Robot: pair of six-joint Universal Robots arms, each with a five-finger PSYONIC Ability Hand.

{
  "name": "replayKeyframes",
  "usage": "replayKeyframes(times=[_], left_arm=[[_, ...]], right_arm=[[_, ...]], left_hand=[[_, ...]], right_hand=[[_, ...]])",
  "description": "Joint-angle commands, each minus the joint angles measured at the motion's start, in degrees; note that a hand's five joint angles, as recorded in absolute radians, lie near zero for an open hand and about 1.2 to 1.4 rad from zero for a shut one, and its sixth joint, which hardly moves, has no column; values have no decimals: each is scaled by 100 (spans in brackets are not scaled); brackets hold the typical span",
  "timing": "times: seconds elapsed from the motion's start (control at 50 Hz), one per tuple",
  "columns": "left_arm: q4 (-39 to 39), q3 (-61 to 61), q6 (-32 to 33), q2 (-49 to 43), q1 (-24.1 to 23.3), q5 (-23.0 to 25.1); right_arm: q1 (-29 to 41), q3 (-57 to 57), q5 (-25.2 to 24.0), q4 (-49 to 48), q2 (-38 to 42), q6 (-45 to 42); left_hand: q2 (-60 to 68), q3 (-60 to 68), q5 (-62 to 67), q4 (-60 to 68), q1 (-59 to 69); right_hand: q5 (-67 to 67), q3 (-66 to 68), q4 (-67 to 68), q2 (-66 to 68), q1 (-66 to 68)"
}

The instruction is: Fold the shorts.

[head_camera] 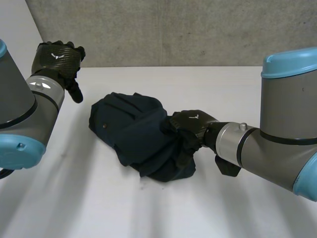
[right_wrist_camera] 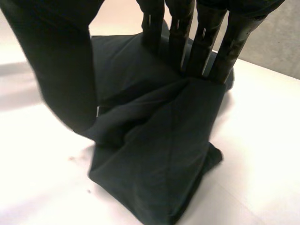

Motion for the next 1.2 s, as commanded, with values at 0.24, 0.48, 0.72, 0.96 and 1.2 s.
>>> replayKeyframes(times=[0.24,0.48,0.72,0.96,1.2], left_arm=[[-13,-396,-514,414,-1186,51],[-66,-343,-558,-289,-1977,-19],[-127,-36,-514,-1352,-2101,-520],[-153,307,-461,-1476,-2092,-749],[-303,369,-277,-545,-2048,-705]], right_arm=[[-712,164,-176,-208,-1375,1376],[-1556,1156,-150,-278,-1780,1148],[-1653,2370,-132,-1710,-629,866],[-818,2028,-150,-1948,418,1455],[43,1483,701,-2554,971,1833]], left_hand=[[-86,-90,-16,-94,-167],[-2,-6,68,-10,-83],[3409,3404,3478,3400,3327],[6422,6418,6491,6414,6341],[6422,6418,6491,6414,6341]], right_hand=[[-437,-462,-482,-437,10],[-1378,-1403,-1423,-1378,-931],[-1943,-1968,-1988,-1943,-1496],[-1943,-1968,-1988,-1943,-1496],[5046,5021,5001,5046,5493]])
